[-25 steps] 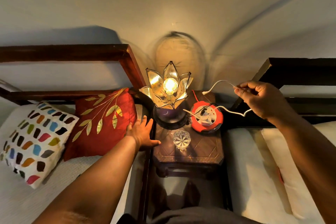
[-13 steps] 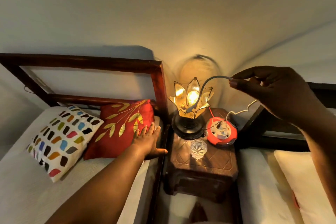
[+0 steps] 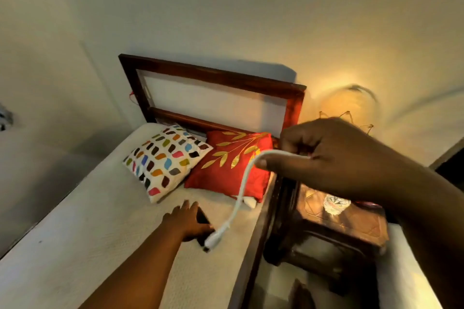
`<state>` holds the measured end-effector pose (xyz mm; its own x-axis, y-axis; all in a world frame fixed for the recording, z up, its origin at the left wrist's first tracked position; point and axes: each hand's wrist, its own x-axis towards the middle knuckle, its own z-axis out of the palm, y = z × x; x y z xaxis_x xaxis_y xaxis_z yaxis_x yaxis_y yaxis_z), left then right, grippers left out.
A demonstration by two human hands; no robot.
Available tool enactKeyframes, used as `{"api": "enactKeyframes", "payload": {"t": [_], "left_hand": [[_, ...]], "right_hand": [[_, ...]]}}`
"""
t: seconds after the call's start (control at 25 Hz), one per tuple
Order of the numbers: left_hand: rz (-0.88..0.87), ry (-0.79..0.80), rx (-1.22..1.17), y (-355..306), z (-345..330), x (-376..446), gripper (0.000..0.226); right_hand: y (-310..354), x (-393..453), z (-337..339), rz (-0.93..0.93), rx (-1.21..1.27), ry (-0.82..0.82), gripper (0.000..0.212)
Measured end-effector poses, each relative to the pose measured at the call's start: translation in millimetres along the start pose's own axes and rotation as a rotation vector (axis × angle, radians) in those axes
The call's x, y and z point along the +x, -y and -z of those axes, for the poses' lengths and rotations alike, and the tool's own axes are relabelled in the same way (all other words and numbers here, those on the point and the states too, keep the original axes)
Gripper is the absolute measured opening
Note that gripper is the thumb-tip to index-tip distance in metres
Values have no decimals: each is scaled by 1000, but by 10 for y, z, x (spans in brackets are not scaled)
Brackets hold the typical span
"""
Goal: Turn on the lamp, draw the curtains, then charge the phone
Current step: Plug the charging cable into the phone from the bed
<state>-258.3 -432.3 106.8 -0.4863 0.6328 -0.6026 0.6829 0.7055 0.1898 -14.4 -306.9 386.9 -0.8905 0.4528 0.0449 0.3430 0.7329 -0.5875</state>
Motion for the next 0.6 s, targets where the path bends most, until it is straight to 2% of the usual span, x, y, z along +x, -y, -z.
{"api": "enactKeyframes", "payload": {"t": [0.2, 0.28, 0.36, 0.4, 0.48, 0.56, 0.6], "left_hand": [[165, 127, -169, 591, -382, -86, 81], [226, 163, -205, 703, -594, -32, 80], [258, 201, -257, 754, -818, 57, 80], [270, 224, -288, 769, -936, 123, 79], [295, 258, -374, 769, -1173, 290, 76], [344, 251, -459, 730, -1387, 496, 73], [370, 231, -500, 700, -1462, 596, 73]], "right_hand": [[-27, 153, -885, 47, 61, 802, 31], [-240, 209, -1293, -83, 269, 1143, 17], [-542, 262, -1692, -322, 623, 1378, 12], [-718, 295, -1904, -438, 804, 1414, 13], [-1078, 359, -2337, -663, 1131, 1363, 16], [-1404, 431, -2764, -843, 1370, 1217, 16], [-1552, 460, -2948, -896, 1411, 1128, 15]]}}
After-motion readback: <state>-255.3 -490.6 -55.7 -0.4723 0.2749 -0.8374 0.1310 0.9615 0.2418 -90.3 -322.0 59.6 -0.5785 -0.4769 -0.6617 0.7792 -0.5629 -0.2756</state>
